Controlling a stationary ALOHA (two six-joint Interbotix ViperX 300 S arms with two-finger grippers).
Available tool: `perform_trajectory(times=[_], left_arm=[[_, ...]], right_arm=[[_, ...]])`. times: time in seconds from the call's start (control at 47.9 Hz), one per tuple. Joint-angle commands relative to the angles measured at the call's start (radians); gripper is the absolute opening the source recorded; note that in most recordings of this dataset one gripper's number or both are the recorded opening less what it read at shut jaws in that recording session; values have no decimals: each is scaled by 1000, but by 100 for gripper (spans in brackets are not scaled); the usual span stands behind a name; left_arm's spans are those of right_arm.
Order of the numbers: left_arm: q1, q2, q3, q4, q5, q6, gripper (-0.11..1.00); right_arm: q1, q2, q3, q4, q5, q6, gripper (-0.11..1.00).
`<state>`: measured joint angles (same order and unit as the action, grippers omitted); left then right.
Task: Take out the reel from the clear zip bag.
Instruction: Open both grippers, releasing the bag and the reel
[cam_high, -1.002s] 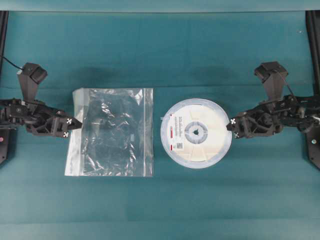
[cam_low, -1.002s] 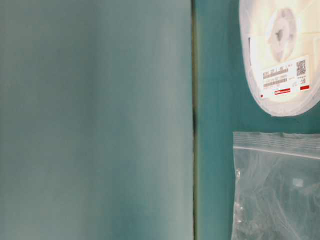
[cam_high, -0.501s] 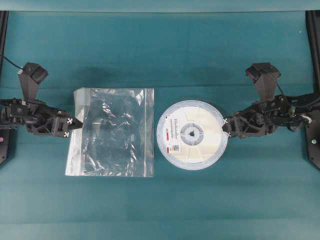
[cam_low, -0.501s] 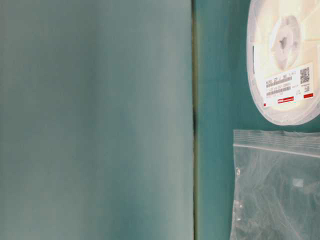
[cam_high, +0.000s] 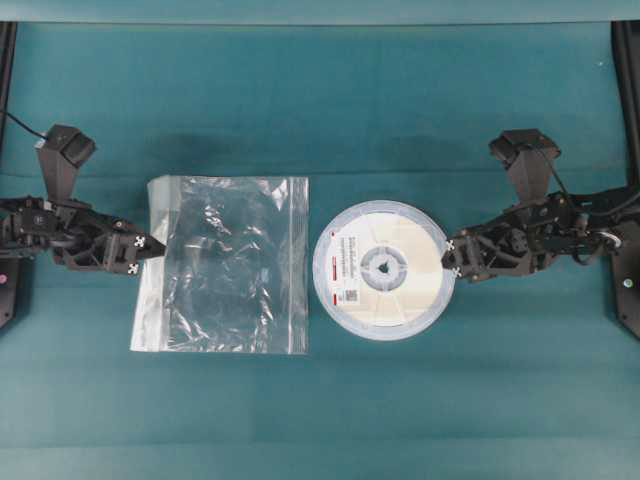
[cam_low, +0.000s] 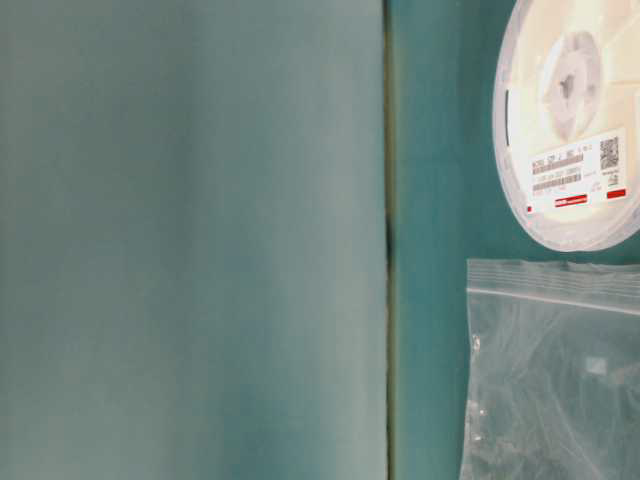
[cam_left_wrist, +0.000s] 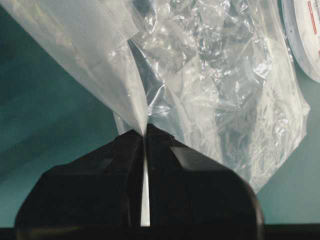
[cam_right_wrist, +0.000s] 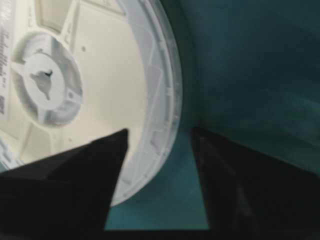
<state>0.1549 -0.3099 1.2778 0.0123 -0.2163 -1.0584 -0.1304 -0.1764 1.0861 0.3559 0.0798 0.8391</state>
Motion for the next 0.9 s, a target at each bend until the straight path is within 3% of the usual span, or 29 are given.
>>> perform_trajectory(times=[0.0,0.585,0.71,0.877], left_arm=[[0,-3,-14,2,-6,2,0],[0,-6,-20,3,-8,23,4],[0,-6,-20,3,6,21,25],[0,-8,-28,5,69,20,74]], right_arm=[[5,-2,-17,2,2,8,74],[5,-2,-17,2,-8,8,77],[3,-2,-17,2,-8,8,77],[5,-3,-23,2,-9,8,77]])
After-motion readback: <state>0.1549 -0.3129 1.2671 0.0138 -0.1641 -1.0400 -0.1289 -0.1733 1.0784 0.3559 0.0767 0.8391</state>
